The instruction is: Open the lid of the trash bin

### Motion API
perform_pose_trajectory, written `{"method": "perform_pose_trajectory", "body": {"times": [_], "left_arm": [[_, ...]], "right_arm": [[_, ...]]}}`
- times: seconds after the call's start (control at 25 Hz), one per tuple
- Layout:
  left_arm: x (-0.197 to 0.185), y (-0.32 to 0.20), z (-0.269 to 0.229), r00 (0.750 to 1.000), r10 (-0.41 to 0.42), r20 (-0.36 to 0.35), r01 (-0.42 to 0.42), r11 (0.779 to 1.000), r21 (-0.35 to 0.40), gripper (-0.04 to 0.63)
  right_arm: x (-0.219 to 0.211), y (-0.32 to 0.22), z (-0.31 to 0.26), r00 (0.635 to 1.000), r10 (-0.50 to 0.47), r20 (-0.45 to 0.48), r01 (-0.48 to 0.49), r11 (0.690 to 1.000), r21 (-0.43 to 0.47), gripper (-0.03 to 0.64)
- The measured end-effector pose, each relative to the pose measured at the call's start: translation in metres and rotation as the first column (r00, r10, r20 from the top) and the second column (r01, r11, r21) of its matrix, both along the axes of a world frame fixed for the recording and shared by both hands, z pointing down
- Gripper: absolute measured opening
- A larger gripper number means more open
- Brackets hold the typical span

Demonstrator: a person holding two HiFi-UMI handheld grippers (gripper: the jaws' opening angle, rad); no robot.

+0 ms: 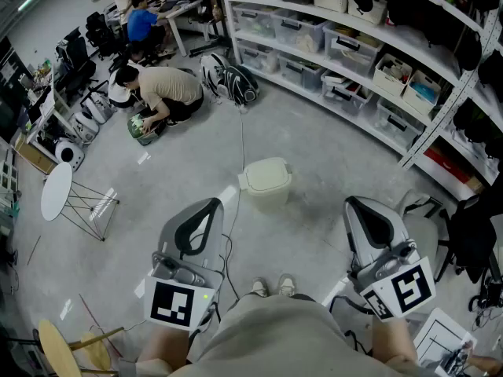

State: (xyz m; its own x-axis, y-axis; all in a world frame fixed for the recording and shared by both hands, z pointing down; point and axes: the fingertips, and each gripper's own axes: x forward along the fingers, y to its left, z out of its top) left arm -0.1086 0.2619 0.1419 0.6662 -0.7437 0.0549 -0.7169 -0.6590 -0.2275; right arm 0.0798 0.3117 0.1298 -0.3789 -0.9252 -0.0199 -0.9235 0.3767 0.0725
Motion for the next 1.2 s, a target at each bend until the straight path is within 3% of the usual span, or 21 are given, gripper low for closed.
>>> {"method": "perform_pose_trajectory", "body": {"times": [0.68,0.84,1.2], "left_arm": [[0.028,-0.012,0.005,1.0,-0.025,-0.003,0.025,1.0,-0.01,0.002],[0.036,-0.012,0.01,0.999,-0.029,0.027,0.029,0.999,0.014,0.003],[0.027,-0.038,0.022,0.996,-0.082,0.023,0.082,0.997,-0.002,0.003]], "right_arm": [[0.03,-0.014,0.018,0.999,-0.021,0.039,0.023,0.999,-0.047,0.003],[0.036,-0.019,0.025,0.999,-0.037,0.034,0.039,0.998,-0.054,0.003],[0.039,-0.054,0.035,0.998,-0.065,0.007,0.065,0.996,-0.062,0.002]]}}
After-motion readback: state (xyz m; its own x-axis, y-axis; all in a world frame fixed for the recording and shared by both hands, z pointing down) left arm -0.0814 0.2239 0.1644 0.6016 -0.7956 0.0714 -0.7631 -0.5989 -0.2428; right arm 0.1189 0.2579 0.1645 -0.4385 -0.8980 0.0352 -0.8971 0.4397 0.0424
